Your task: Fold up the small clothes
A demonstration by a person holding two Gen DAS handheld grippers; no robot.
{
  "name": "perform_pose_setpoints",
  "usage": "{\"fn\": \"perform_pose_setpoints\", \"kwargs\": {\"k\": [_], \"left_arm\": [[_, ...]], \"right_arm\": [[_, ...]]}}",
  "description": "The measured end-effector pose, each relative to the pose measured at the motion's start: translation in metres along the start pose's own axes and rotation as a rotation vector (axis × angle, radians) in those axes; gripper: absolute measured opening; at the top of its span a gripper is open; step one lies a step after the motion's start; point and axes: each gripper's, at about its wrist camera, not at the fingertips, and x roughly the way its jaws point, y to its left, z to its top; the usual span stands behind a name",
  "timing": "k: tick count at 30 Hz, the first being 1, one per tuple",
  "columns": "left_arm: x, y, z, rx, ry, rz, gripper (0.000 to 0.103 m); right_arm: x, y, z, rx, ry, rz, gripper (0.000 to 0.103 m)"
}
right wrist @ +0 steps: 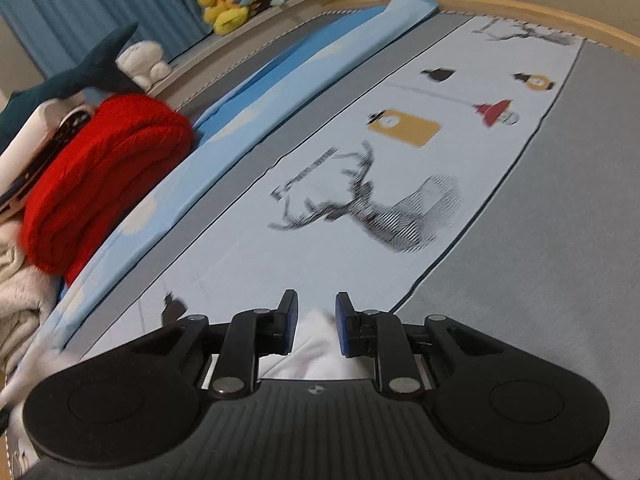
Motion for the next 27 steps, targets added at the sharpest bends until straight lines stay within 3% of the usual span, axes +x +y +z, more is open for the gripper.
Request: {"fn": "perform_pose_setpoints", "kwargs": {"k": [2,3,4,6,8,11,13,15,17,19,21,24,27], "left_arm": [[0.003,0.084,-0.010,-0.106,0.000,0.298,0.007],[0.006,0.123,-0.018,-0.189,0.031,0.450,0.019],[0.006,0.150,-0.025,-0.272,0.062,0.537,0.035],[0.004,0.177,-0.036,-0.404,0.098,0.579,0.037],[0.009,0.160,-0.038,-0.360,0.107,0.454,0.037],[0.023,0.111,-0.043,-0.237,0.149,0.145,0.047],[0.036,0.078,-0.055,-0.228,0.232,-0.078,0.047],[0.047,0.048,-0.069,-0.193,0.314,-0.212,0.047],[0.055,0.022,-0.080,-0.142,0.361,-0.262,0.047],[0.070,0.014,-0.095,-0.106,0.463,-0.294,0.057],[0.088,0.007,-0.112,-0.047,0.592,-0.232,0.056],[0.070,-0.005,-0.099,0.023,0.516,-0.169,0.055],[0.040,-0.028,-0.086,0.029,0.410,-0.229,0.056]], "right_arm": [[0.002,0.011,-0.008,-0.024,0.011,0.012,0.021],[0.002,0.017,-0.012,-0.039,0.016,0.016,0.021],[0.003,0.022,-0.017,-0.051,0.021,0.019,0.021],[0.004,0.031,-0.026,-0.074,0.036,0.028,0.021],[0.006,0.039,-0.034,-0.089,0.048,0.030,0.021],[0.011,0.047,-0.043,-0.116,0.058,0.031,0.021],[0.015,0.049,-0.045,-0.123,0.063,0.026,0.021],[0.019,0.044,-0.043,-0.106,0.059,0.017,0.021],[0.023,0.036,-0.035,-0.083,0.049,-0.007,0.022],[0.027,0.026,-0.027,-0.057,0.035,-0.029,0.024],[0.033,0.014,-0.018,-0.028,0.033,-0.050,0.030],[0.046,0.000,-0.008,0.007,0.065,-0.047,0.034],[0.064,-0.006,-0.004,0.014,0.130,-0.009,0.037]]}}
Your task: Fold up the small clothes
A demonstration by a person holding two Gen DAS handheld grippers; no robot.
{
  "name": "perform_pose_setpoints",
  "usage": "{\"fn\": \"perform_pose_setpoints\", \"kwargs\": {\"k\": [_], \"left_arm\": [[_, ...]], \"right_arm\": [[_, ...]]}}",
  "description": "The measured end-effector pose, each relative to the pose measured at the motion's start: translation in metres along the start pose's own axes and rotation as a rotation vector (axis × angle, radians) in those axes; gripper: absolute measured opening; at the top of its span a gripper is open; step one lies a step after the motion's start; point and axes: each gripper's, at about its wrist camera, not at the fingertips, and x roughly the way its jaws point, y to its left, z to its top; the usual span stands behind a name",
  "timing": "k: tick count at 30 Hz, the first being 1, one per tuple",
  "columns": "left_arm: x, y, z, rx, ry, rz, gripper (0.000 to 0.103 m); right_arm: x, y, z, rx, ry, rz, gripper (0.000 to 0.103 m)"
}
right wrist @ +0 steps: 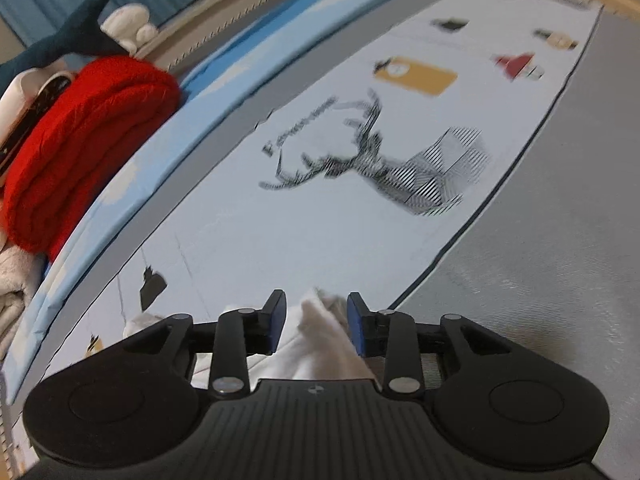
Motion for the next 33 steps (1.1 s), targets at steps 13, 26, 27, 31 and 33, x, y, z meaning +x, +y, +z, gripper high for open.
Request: {"fn": "perform_pose_setpoints", "kwargs": {"k": [13,26,27,31,33], "left_arm": [[-0.020,-0.075,-0.006,0.154,-0.112,-0.144,0.056],[-0.066,-0.069,-0.020,0.071,-0.142,-0.211,0.056],[-0.066,-0.071,-0.024,0.071,-0.134,-0.216,0.056],[-0.063,-0.083,-0.040,0.069,-0.095,-0.277,0.056],[-0.054,-0.089,-0.047,0.068,-0.046,-0.305,0.056]], "right_arm": [[0.026,0.007,-0.005,-0.052,0.058,0.016,0.012],[-0.050,0.071,-0.158,-0.757,0.386,0.400,0.011],[-0.049,0.070,-0.163,-0.755,0.384,0.384,0.011],[-0.054,0.067,-0.166,-0.696,0.331,0.354,0.011],[-0.059,0.066,-0.166,-0.653,0.310,0.354,0.014]]}}
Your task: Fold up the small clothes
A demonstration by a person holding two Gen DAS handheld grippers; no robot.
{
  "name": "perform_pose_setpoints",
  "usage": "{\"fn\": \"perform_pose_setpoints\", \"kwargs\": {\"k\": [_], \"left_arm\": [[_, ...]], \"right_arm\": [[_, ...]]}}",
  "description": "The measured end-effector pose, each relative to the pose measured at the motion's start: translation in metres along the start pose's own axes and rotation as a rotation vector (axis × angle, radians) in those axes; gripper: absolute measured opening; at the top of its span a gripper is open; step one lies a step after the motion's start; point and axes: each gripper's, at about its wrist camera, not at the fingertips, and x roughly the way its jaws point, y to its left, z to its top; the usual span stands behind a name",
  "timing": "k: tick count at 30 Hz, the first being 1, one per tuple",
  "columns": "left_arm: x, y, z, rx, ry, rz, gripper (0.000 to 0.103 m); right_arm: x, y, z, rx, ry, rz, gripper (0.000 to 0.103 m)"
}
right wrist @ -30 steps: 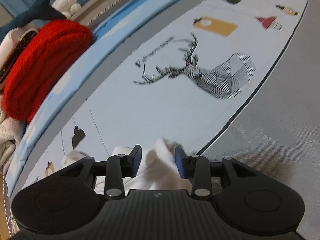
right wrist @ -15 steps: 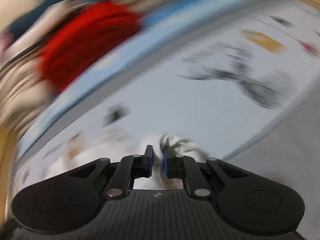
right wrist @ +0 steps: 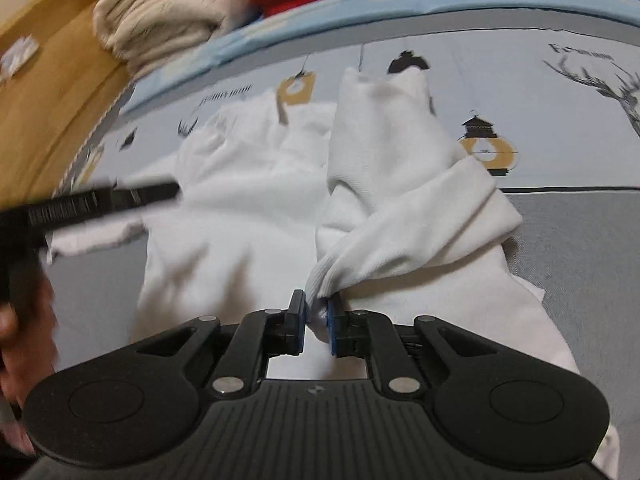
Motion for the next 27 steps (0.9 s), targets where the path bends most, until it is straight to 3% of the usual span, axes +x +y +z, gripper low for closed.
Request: {"fn": "perform_pose_setpoints", "kwargs": {"k": [5,8,11,15,17,23,27], "left_arm": [[0.052,0.006,-0.030,0.022,0.272,0.095,0.056],[0.057,0.004,-0.035,0.077,0.282,0.115,0.057],[0.059,0.004,-0.036,0.091,0.300,0.118,0.058],[0.062,-0.002,-0.035,0.166,0.310,0.126,0.062],[0.063,-0.004,-0.034,0.191,0.316,0.120,0.064],[0.065,-0.004,-0.025,0.228,0.330,0.103,0.068],[0.065,-0.004,-0.023,0.259,0.330,0.096,0.069]], "right_arm": [[-0.007,-0.005,0.003,0.061,-0.028,0.004,0.019],[-0.022,-0.012,0.018,0.085,-0.072,0.022,0.022],[-0.051,-0.033,0.040,0.122,-0.175,0.026,0.024],[-0.075,-0.091,0.062,0.301,-0.348,-0.034,0.030],[-0.058,-0.120,0.069,0.417,-0.293,-0.082,0.032],[0.017,-0.154,0.072,0.607,-0.058,-0.046,0.032],[0.041,-0.154,0.073,0.670,-0.012,-0.025,0.032]]}}
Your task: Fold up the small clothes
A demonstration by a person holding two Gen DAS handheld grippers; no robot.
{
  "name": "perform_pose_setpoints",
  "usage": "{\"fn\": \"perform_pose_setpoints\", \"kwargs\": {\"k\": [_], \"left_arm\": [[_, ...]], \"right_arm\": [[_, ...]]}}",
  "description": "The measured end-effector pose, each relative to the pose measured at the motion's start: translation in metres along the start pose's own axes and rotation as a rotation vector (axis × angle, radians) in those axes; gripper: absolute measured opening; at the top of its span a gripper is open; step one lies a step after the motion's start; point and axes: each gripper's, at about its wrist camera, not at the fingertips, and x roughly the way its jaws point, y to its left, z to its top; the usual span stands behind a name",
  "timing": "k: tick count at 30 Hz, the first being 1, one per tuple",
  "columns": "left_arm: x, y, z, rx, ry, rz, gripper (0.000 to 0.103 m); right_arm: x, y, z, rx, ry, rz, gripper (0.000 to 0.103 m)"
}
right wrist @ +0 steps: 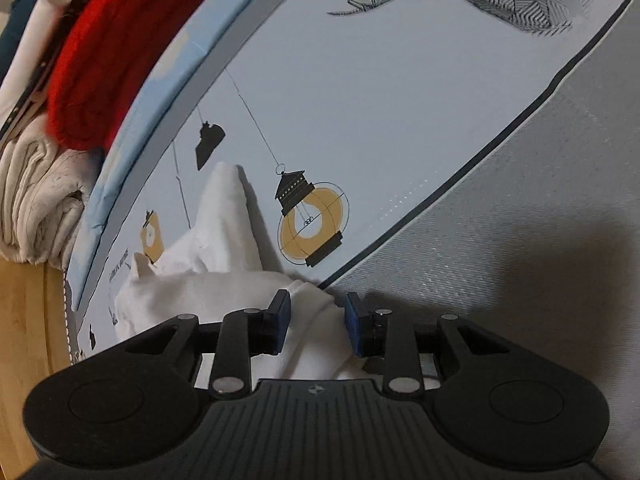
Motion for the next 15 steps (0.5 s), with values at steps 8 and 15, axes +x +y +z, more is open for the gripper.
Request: {"fn": "perform_pose_setpoints", "kwargs": {"k": [8,15], "left_arm": [[0.000,0.000,0.000,0.015,-0.003,-0.008,0.069],[-0.001,0.001,0.000,0.011,-0.005,-0.007,0.069]], "right_arm": [[0.005,0.019,-0.005,-0.070,-0.004,-0.008,0.004],[-0.062,0.040,0.001,-0.144,-0.327,0.194,0.000]]}}
